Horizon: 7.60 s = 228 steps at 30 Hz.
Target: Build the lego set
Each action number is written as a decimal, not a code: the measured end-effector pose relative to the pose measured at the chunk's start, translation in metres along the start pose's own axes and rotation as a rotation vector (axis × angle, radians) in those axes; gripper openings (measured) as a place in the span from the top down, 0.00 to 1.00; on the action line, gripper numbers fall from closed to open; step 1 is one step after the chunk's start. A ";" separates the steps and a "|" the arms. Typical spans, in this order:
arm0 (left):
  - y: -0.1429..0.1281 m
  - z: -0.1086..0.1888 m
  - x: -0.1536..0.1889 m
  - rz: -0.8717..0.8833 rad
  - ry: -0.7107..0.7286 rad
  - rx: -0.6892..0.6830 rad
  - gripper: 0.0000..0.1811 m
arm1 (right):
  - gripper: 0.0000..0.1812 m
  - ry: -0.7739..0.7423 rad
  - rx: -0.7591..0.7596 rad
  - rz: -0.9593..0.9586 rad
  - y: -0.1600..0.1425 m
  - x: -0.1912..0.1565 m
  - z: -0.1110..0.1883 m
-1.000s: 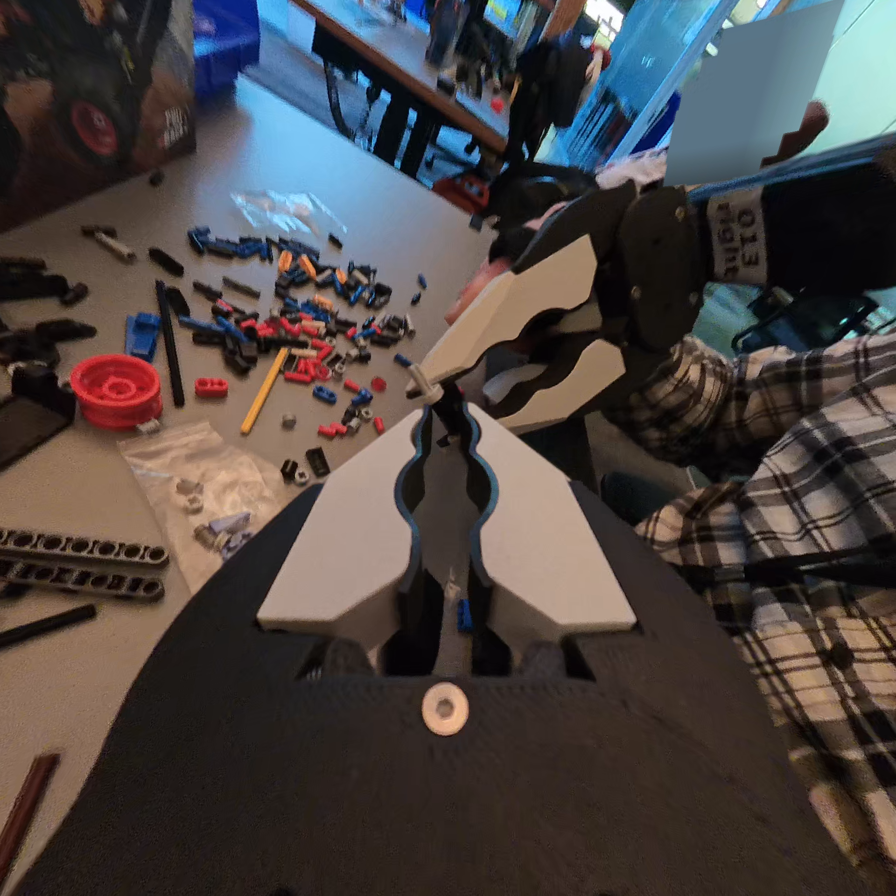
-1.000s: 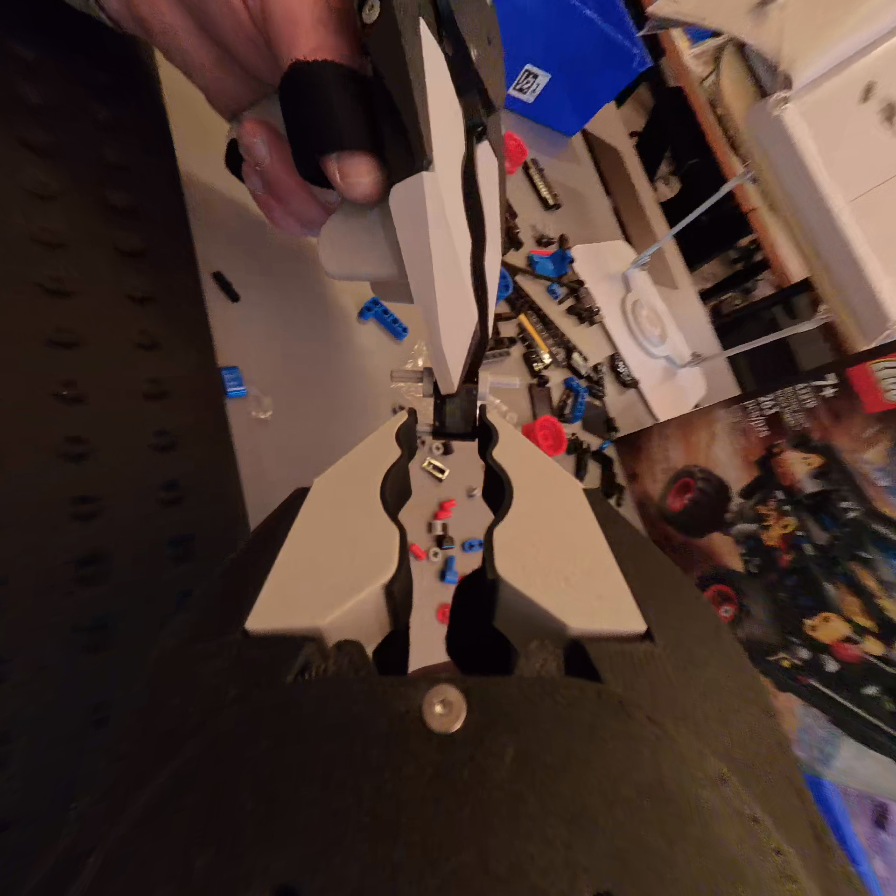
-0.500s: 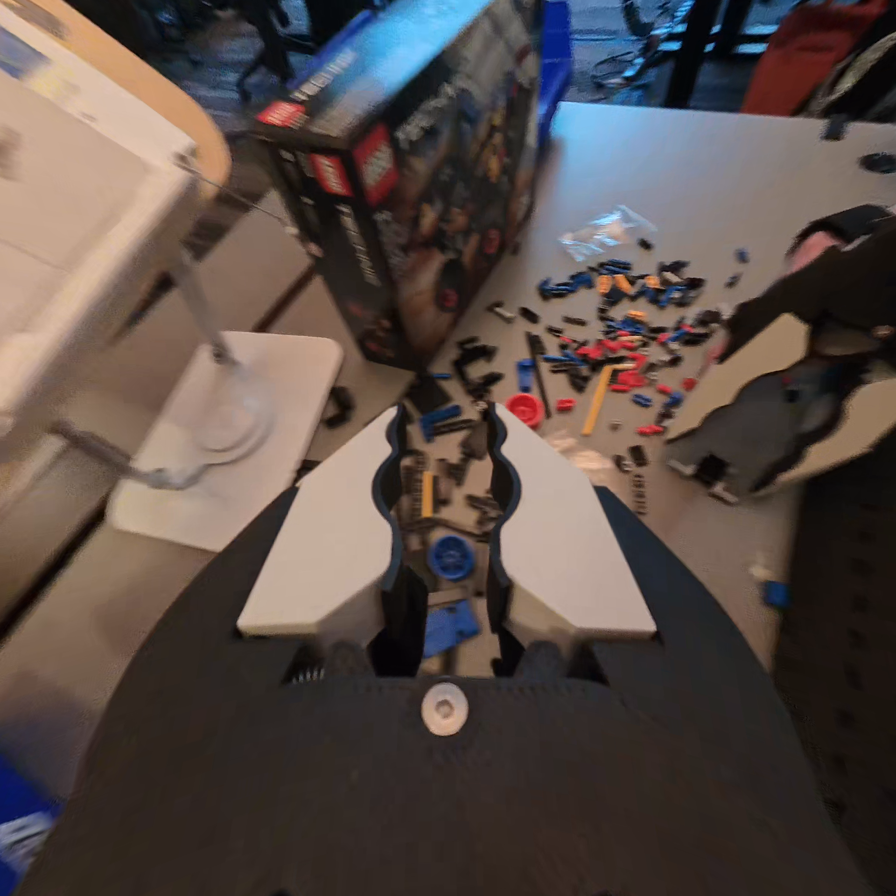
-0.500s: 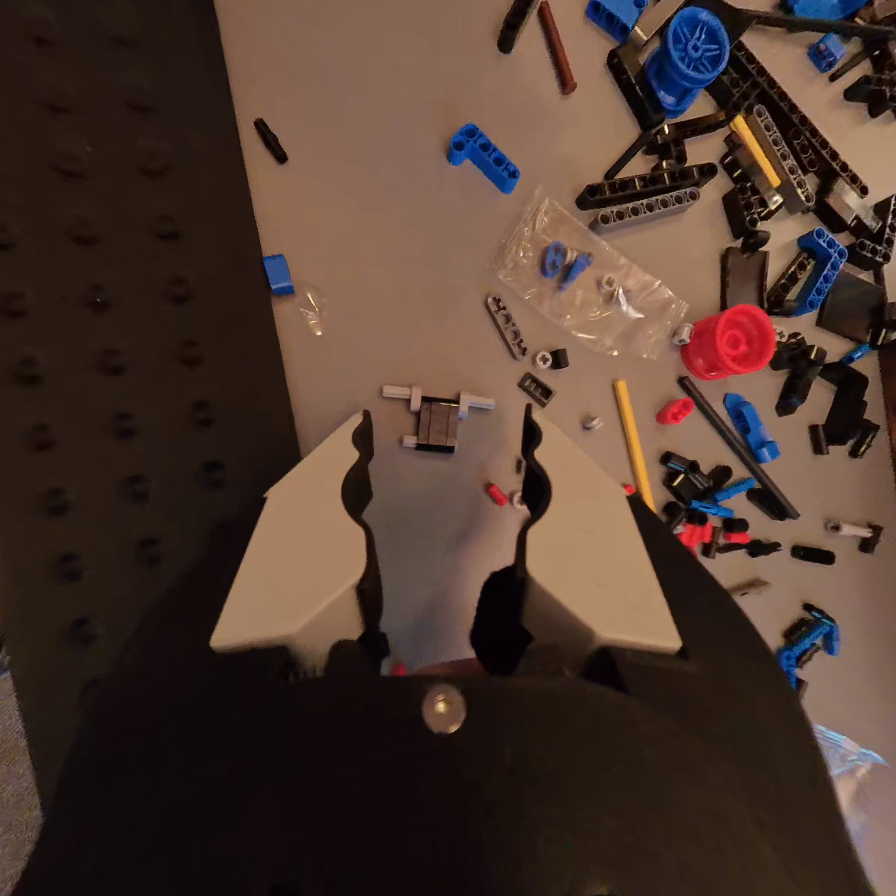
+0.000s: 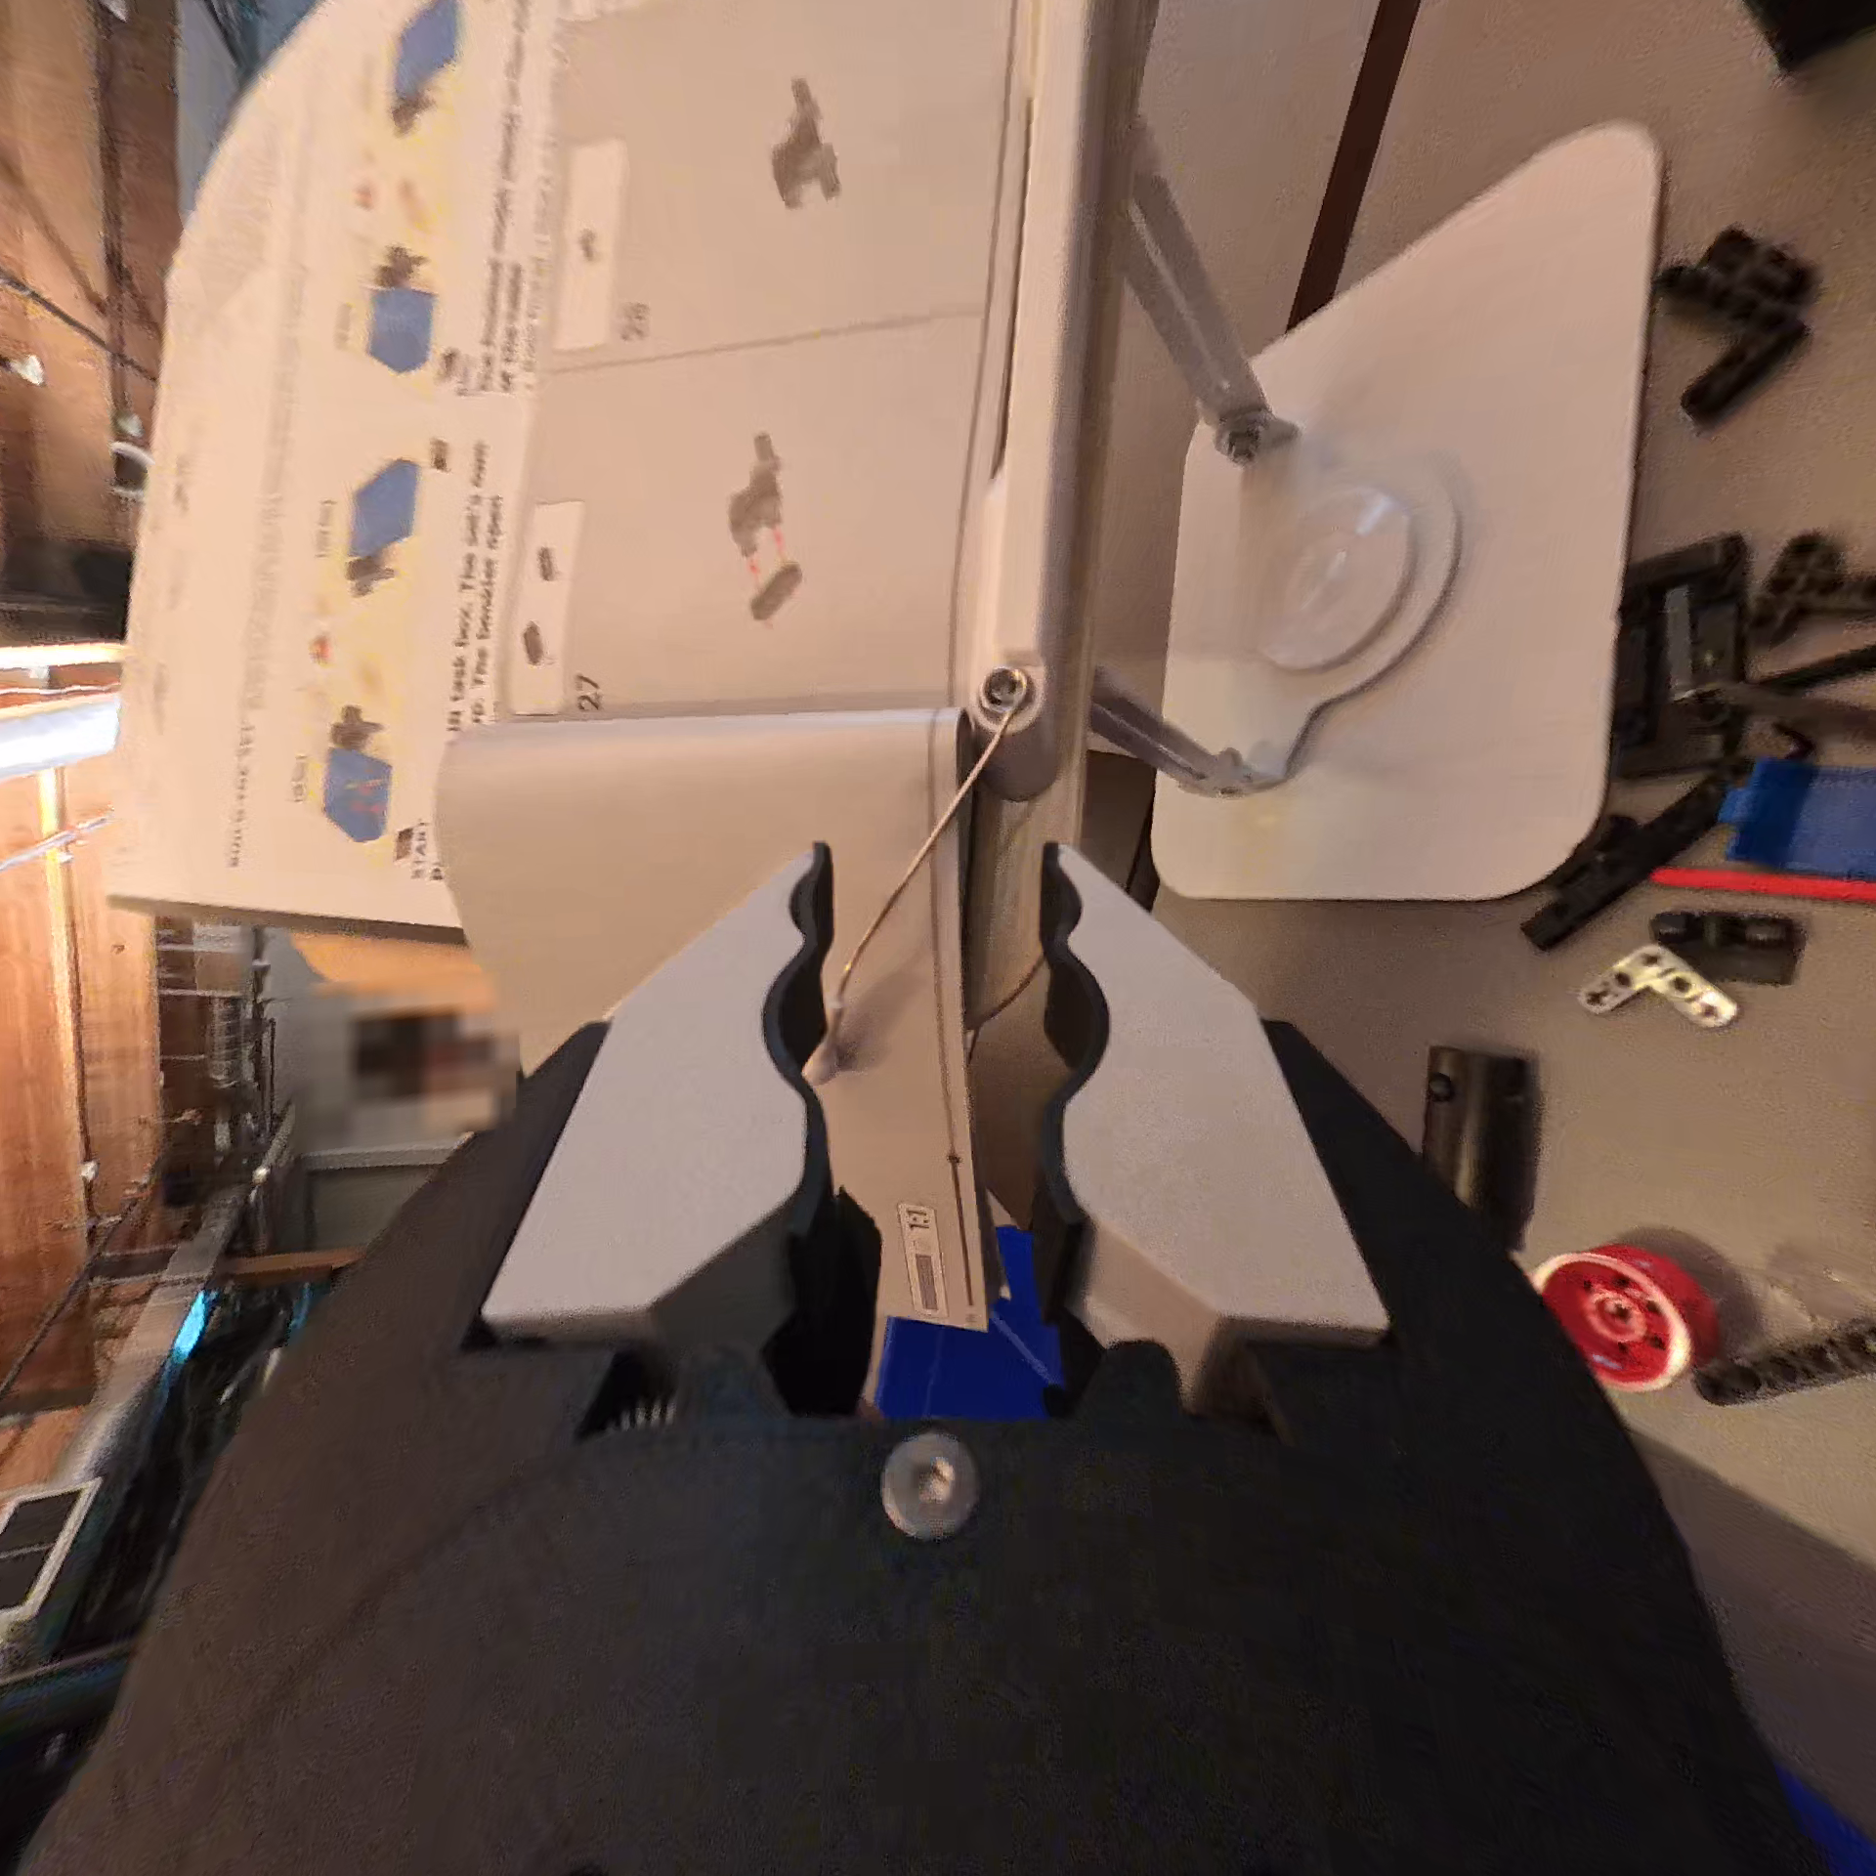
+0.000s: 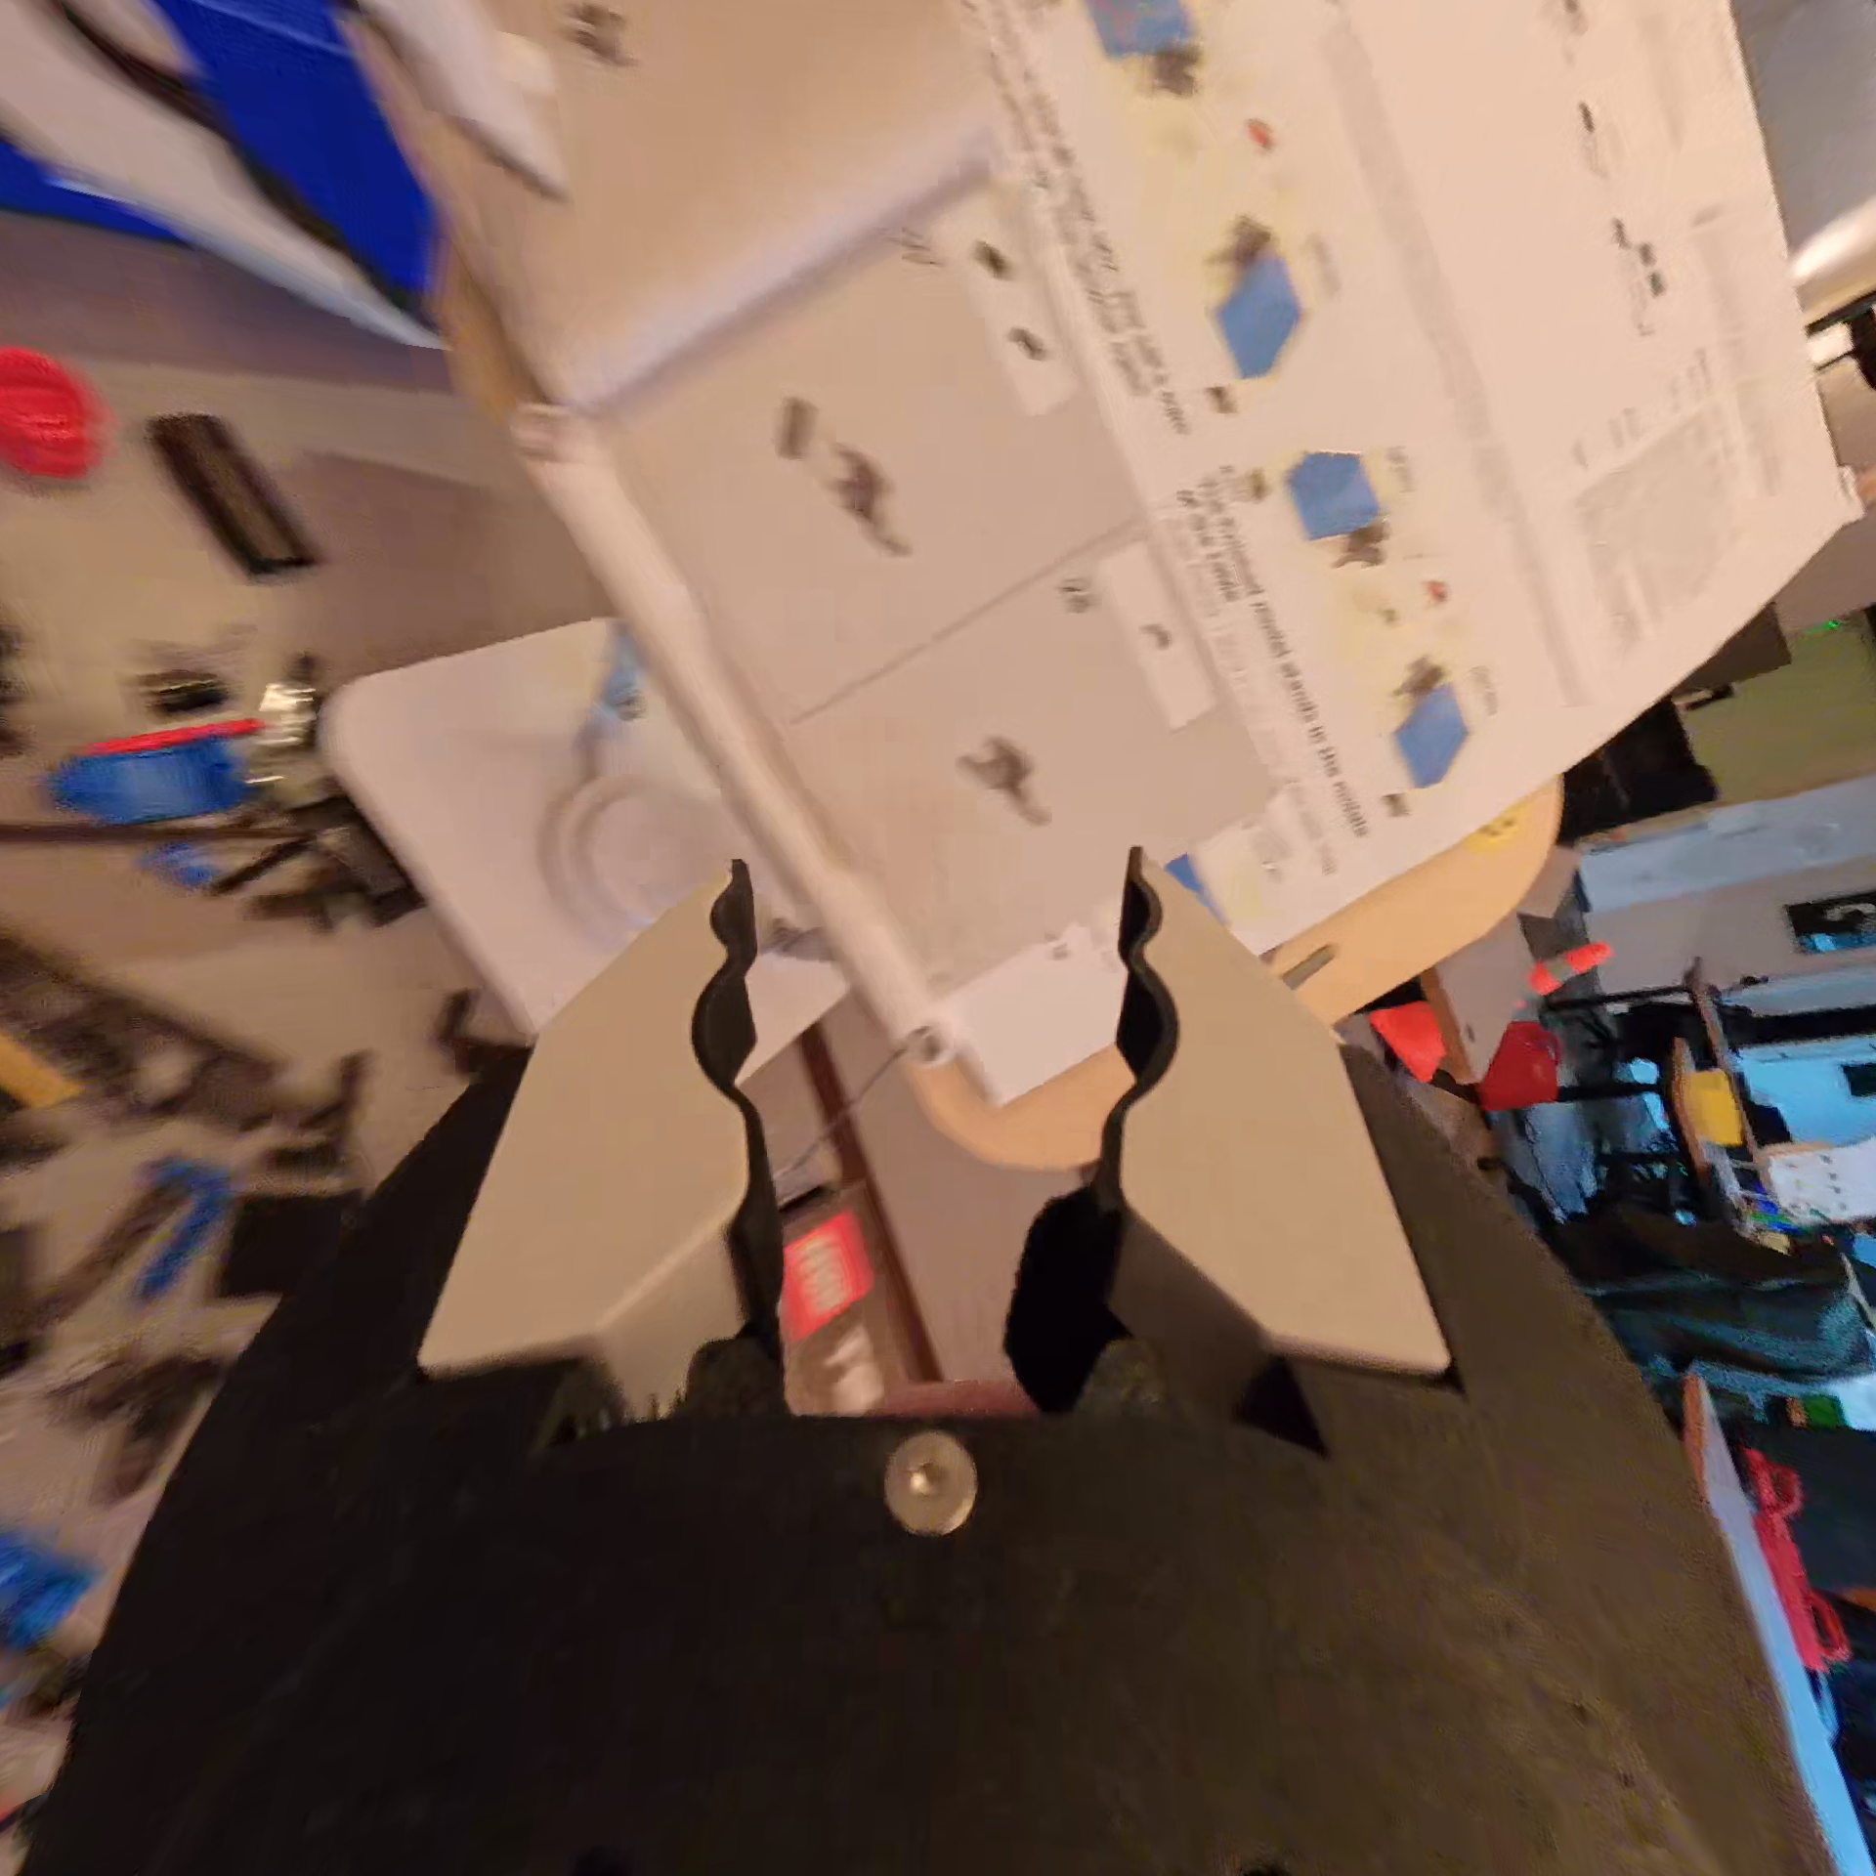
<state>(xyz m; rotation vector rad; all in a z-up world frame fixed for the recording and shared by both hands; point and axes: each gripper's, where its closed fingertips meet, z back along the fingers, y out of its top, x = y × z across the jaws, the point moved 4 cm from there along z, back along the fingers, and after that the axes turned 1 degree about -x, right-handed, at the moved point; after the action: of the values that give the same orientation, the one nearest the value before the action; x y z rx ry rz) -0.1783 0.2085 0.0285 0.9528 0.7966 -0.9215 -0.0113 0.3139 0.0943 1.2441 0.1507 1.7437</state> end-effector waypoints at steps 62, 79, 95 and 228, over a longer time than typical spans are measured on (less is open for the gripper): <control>0.026 -0.020 -0.013 0.184 -0.092 0.159 0.86 | 0.74 0.036 0.080 -0.120 -0.018 0.083 -0.099; 0.031 -0.015 -0.018 0.290 -0.091 0.209 0.81 | 0.99 0.329 0.180 -0.195 0.016 0.045 -0.057; 0.023 0.028 -0.039 0.884 -0.265 0.408 0.71 | 0.94 0.622 0.546 -0.454 0.156 -0.020 -0.052; 0.022 0.156 0.090 0.377 -0.433 0.287 0.85 | 0.83 0.249 -0.046 0.010 -0.019 -0.192 0.113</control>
<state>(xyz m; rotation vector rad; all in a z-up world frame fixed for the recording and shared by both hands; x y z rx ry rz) -0.0981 0.0464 0.0146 1.0566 0.1098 -0.8773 0.0944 0.1357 0.0089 0.9929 0.2480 1.8960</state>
